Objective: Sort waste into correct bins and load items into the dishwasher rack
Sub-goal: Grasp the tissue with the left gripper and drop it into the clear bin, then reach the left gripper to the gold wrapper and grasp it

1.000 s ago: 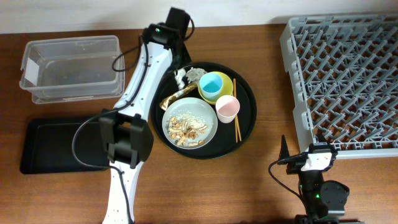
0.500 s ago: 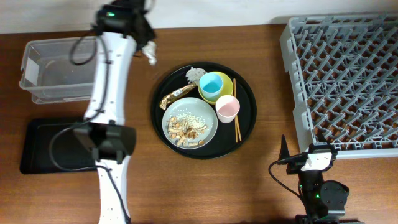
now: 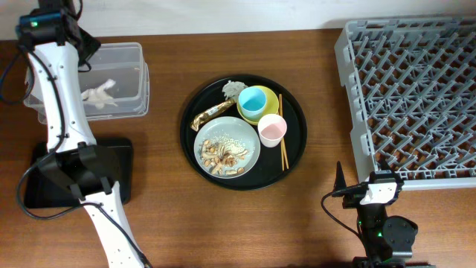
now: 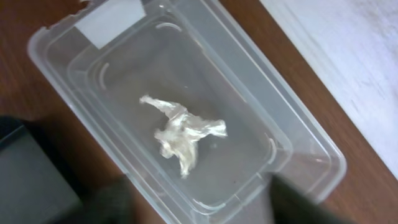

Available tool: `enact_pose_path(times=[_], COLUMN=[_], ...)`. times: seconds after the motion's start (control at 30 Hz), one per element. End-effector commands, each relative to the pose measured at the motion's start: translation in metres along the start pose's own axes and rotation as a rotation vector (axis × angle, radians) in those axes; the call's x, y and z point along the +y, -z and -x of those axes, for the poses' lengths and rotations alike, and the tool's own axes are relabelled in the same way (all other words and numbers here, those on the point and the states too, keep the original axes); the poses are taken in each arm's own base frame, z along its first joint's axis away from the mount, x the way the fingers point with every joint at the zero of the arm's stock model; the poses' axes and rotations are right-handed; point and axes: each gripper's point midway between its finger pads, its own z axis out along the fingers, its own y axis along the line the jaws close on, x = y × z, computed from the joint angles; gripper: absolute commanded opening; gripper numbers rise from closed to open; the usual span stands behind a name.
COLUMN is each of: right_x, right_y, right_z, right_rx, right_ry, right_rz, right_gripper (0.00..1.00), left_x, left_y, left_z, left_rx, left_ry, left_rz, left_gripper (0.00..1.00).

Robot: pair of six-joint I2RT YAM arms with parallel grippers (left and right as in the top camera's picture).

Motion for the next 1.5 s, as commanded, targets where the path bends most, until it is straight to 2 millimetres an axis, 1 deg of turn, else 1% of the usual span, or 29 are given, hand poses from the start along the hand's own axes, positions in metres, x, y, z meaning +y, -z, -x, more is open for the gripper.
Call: enact_pose_path(times=[0.0, 0.07, 0.1, 0.17, 0.23, 0.3, 0.37, 0.43, 0.47, 0.5, 0.6, 0.63, 0.7, 0.73, 0.77, 0.8, 0.9, 0.93, 1.0, 1.07, 1.17, 1.2, 1.33, 1.47], right_x=[-0.002, -0.002, -0.002, -0.002, -0.002, -0.002, -0.002, -0.002, -0.002, -0.002, -0.002, -0.002, -0.002, -0.002, -0.002, -0.002, -0.002, -0.002, -0.002, -0.002, -0.002, -0.002, -0.002, -0.002], right_y=[0.0, 0.0, 0.0, 0.0, 0.0, 0.0, 0.0, 0.0, 0.0, 0.0, 0.0, 0.0, 0.0, 0.0, 0.0, 0.0, 0.0, 0.0, 0.0, 0.0, 0.0, 0.0, 0.0, 0.0], right_z=[-0.003, -0.003, -0.003, -0.003, -0.003, -0.003, -0.003, -0.003, -0.003, -0.003, -0.003, -0.003, -0.003, -0.003, -0.003, -0.003, -0.003, -0.003, -0.003, -0.003, -0.003, -0.003, -0.003, -0.003], right_rx=[0.005, 0.006, 0.006, 0.006, 0.006, 0.005, 0.006, 0.006, 0.005, 0.006, 0.006, 0.006, 0.006, 0.006, 0.006, 0.006, 0.006, 0.006, 0.006, 0.006, 0.006, 0.006, 0.006, 0.006], right_ry=[0.006, 0.006, 0.006, 0.006, 0.006, 0.006, 0.006, 0.006, 0.006, 0.006, 0.006, 0.006, 0.006, 0.006, 0.006, 0.006, 0.006, 0.006, 0.006, 0.006, 0.006, 0.006, 0.006, 0.006], right_rz=[-0.01, -0.01, -0.01, -0.01, -0.01, -0.01, -0.01, -0.01, -0.01, -0.01, -0.01, -0.01, -0.01, -0.01, -0.01, -0.01, -0.01, -0.01, -0.01, -0.01, -0.01, -0.01, -0.01, -0.01], right_gripper=[0.99, 0.98, 0.98, 0.98, 0.98, 0.98, 0.98, 0.98, 0.98, 0.98, 0.98, 0.99, 0.98, 0.98, 0.98, 0.98, 0.98, 0.98, 0.98, 0.98, 0.98, 0.98, 0.98, 0.98], left_x=[-0.003, -0.014, -0.034, -0.069, -0.088, -0.104, -0.116, -0.119, -0.116, -0.11, -0.101, -0.101, -0.103, -0.105, -0.106, -0.108, -0.112, -0.114, -0.118, -0.122, -0.122, -0.122, -0.12, -0.121], left_y=[0.001, 0.005, 0.014, 0.032, 0.043, 0.054, 0.063, 0.069, 0.068, 0.062, 0.05, 0.046, 0.036, 0.029, 0.026, 0.018, 0.002, -0.002, -0.012, -0.021, -0.029, -0.032, -0.043, -0.046], left_z=[-0.013, -0.033, -0.054, -0.085, -0.108, -0.133, -0.154, -0.175, -0.185, -0.192, -0.213, -0.228, -0.248, -0.259, -0.266, -0.278, -0.298, -0.302, -0.308, -0.313, -0.318, -0.321, -0.333, -0.343], left_rx=[0.088, 0.188, 0.292, 0.387, 0.4, 0.389, 0.388, 0.397, 0.399, 0.395, 0.422, 0.45, 0.478, 0.489, 0.493, 0.501, 0.496, 0.491, 0.478, 0.462, 0.457, 0.458, 0.46, 0.46], left_ry=[0.003, -0.003, -0.075, -0.248, -0.4, -0.569, -0.703, -0.818, -0.876, -0.913, -0.989, -1.042, -1.11, -1.148, -1.174, -1.221, -1.264, -1.268, -1.27, -1.276, -1.287, -1.29, -1.311, -1.326], left_rz=[-0.051, -0.122, -0.245, -0.434, -0.501, -0.531, -0.562, -0.559, -0.516, -0.438, -0.32, -0.311, -0.31, -0.314, -0.317, -0.324, -0.325, -0.329, -0.338, -0.35, -0.356, -0.357, -0.361, -0.365], left_gripper=[0.93, 0.93, 0.91, 0.91, 0.91, 0.91, 0.91, 0.91, 0.91, 0.91, 0.91, 0.91, 0.91, 0.89, 0.89, 0.89, 0.89, 0.84, 0.81, 0.8, 0.79, 0.75, 0.75, 0.75])
